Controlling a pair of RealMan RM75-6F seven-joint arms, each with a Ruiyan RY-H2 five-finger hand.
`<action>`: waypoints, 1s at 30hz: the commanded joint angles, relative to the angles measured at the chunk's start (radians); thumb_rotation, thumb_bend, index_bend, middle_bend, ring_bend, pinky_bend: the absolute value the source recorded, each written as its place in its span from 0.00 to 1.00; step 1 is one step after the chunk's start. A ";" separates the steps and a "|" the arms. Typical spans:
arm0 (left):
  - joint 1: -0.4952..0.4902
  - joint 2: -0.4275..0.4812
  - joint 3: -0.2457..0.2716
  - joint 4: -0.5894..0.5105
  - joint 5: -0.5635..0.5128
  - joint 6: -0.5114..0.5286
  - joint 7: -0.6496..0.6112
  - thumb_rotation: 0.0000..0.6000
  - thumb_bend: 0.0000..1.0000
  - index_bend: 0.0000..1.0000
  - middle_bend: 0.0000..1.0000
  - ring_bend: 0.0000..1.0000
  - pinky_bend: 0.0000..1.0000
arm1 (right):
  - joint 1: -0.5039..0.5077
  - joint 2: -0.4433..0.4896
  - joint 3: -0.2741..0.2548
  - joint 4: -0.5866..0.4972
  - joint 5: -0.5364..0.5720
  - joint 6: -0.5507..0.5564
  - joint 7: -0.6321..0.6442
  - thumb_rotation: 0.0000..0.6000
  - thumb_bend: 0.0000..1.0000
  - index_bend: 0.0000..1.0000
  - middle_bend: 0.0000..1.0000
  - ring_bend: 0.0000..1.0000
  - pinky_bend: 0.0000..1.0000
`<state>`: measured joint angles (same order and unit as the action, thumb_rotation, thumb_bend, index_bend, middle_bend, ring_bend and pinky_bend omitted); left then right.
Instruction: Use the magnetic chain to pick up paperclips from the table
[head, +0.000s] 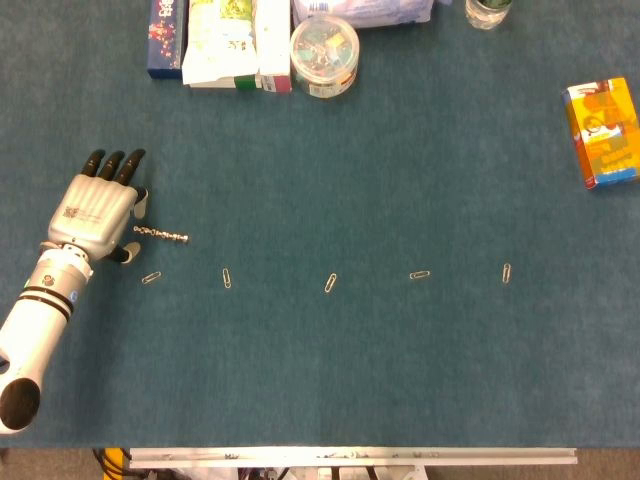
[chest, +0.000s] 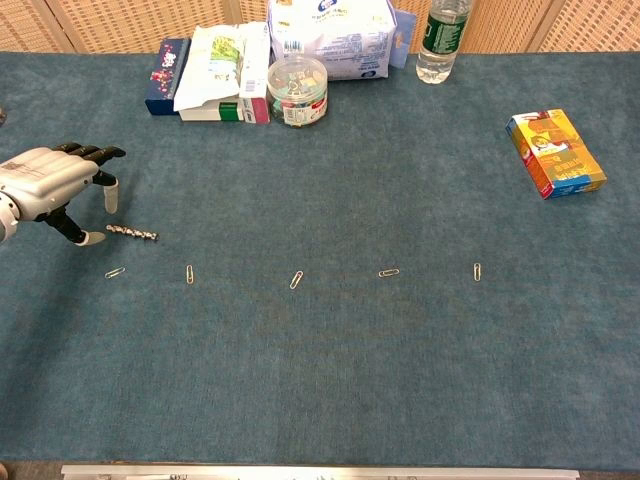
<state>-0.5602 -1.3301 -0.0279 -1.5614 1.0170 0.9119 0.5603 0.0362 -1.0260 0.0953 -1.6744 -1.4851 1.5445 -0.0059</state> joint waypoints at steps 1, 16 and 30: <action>-0.005 -0.010 0.003 0.012 -0.006 -0.005 -0.009 1.00 0.22 0.44 0.00 0.00 0.02 | 0.000 0.000 0.000 0.000 0.000 0.000 0.000 1.00 0.11 0.17 0.16 0.11 0.16; -0.025 -0.043 -0.003 0.071 -0.031 -0.038 -0.088 1.00 0.22 0.48 0.00 0.00 0.02 | -0.001 0.002 -0.001 -0.003 0.000 -0.001 -0.003 1.00 0.11 0.18 0.16 0.11 0.16; -0.029 -0.054 0.000 0.109 -0.020 -0.067 -0.170 1.00 0.22 0.50 0.00 0.00 0.02 | 0.001 -0.001 -0.002 -0.001 0.003 -0.009 -0.010 1.00 0.11 0.18 0.16 0.11 0.16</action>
<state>-0.5882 -1.3836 -0.0289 -1.4548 0.9967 0.8475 0.3926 0.0376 -1.0274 0.0933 -1.6755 -1.4822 1.5354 -0.0161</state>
